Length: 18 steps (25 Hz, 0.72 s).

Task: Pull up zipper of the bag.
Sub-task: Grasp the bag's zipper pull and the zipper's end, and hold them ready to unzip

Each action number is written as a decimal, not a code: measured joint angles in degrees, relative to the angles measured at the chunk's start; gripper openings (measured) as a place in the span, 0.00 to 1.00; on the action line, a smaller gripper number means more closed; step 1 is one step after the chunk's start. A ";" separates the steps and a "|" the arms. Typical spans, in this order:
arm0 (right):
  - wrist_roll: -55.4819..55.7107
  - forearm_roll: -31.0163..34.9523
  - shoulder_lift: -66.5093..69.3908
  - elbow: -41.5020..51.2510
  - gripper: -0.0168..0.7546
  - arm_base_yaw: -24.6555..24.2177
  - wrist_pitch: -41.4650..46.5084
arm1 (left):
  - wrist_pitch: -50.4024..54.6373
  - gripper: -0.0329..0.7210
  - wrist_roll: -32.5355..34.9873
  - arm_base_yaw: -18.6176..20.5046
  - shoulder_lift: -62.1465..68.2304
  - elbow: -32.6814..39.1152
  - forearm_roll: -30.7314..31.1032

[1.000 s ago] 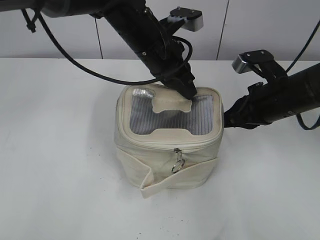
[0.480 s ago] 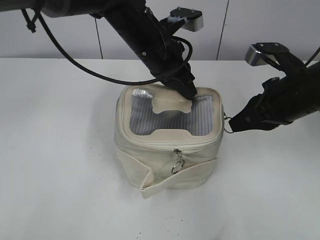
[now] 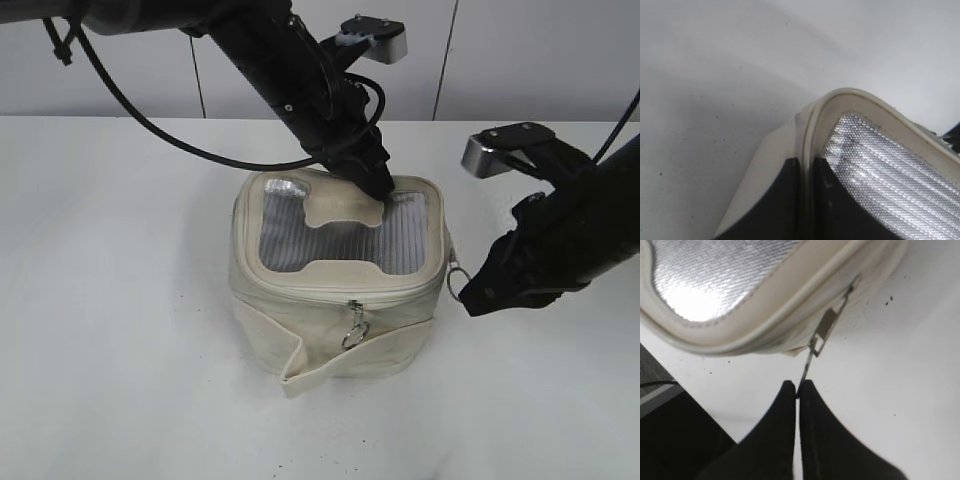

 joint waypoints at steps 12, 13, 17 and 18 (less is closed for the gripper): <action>11.15 -3.27 -4.36 2.55 0.03 19.63 -1.75 | 0.18 0.10 -0.79 0.00 0.00 0.00 -0.05; 11.21 -2.54 -4.36 2.43 0.03 21.24 -2.92 | 0.18 0.10 -1.00 0.00 0.00 0.00 -0.05; 11.45 -0.37 -2.95 -0.62 0.03 26.70 -6.88 | 0.23 0.10 -1.63 0.00 0.00 0.00 -0.05; 11.52 -0.03 -2.01 -2.07 0.03 27.46 -7.15 | 0.28 0.10 -1.69 0.00 0.00 0.00 -0.05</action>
